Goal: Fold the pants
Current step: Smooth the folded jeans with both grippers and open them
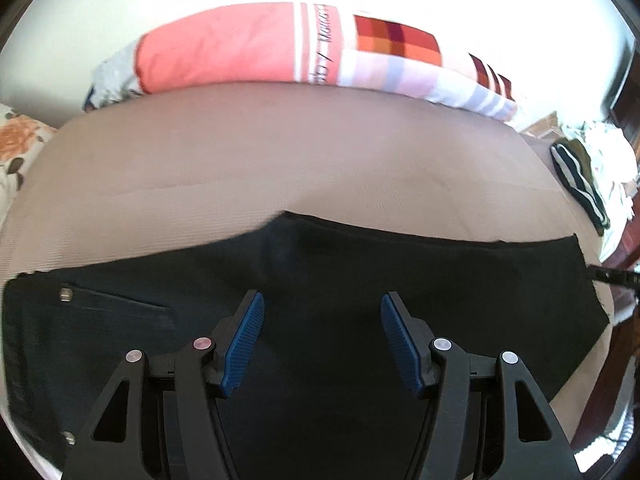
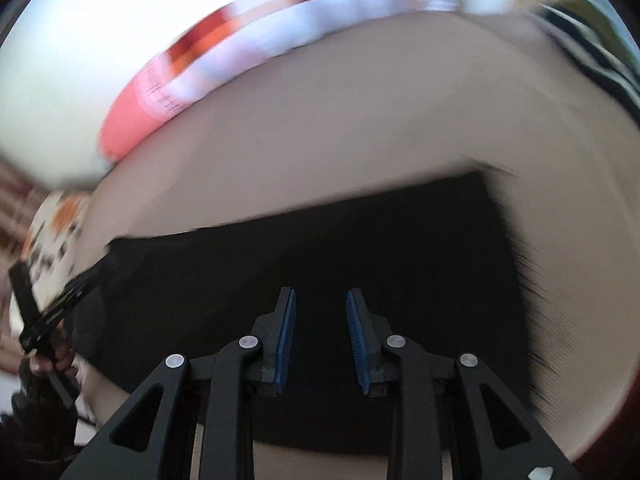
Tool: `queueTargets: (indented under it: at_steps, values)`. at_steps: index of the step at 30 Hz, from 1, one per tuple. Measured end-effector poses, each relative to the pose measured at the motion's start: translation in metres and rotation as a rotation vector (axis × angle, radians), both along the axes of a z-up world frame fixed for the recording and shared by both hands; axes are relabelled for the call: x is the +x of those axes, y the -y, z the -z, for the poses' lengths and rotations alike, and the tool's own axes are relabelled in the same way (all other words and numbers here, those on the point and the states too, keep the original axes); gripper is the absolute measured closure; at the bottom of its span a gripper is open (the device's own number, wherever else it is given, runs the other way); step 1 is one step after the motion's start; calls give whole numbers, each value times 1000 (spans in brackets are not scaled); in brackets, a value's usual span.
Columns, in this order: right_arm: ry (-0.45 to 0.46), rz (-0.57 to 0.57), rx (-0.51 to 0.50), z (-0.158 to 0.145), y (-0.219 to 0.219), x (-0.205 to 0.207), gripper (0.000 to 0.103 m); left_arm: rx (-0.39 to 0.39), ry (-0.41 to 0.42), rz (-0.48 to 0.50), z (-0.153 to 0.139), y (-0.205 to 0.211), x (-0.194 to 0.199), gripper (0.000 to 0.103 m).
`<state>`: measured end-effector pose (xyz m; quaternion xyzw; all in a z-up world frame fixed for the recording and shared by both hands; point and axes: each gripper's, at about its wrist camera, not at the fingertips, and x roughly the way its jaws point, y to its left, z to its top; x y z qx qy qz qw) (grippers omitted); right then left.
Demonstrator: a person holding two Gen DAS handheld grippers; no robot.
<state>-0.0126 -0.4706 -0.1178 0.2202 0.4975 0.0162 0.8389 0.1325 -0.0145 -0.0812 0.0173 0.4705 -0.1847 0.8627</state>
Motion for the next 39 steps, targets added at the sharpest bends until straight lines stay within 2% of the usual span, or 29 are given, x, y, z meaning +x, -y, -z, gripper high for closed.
queueTargets:
  at_steps: [6, 10, 15, 18, 22, 27, 29, 32, 34, 37, 39]
  values:
    - [-2, -365, 37, -1, -114, 100, 77, 29, -25, -56, 9, -42, 8, 41]
    - [-24, -555, 42, 4, -185, 146, 77, 33, -43, -91, 18, -64, 13, 41]
    - [-29, -721, 32, 8, -251, 186, 77, 9, -69, -128, 26, -86, 22, 41]
    - [-41, -835, 28, 13, -290, 203, 76, -3, -73, -121, 25, -91, 24, 41]
    - [-65, -931, -3, 20, -323, 222, 75, -23, -82, -105, 26, -96, 25, 41]
    - [-86, -1027, 0, 28, -336, 224, 78, -27, -81, -98, 27, -97, 25, 41]
    - [-81, -1025, 32, 26, -335, 226, 100, -25, -77, -99, 28, -96, 25, 41]
    - [-8, -985, -8, 9, -337, 221, 101, -20, -58, -105, 25, -94, 23, 41]
    - [21, -966, -42, 3, -339, 218, 101, -44, -45, -110, 21, -95, 22, 41]
    - [10, -931, -104, 18, -341, 224, 102, -67, -19, -109, 16, -89, 21, 41]
    - [13, -893, -93, 25, -340, 228, 102, -74, -19, -90, 14, -81, 22, 41]
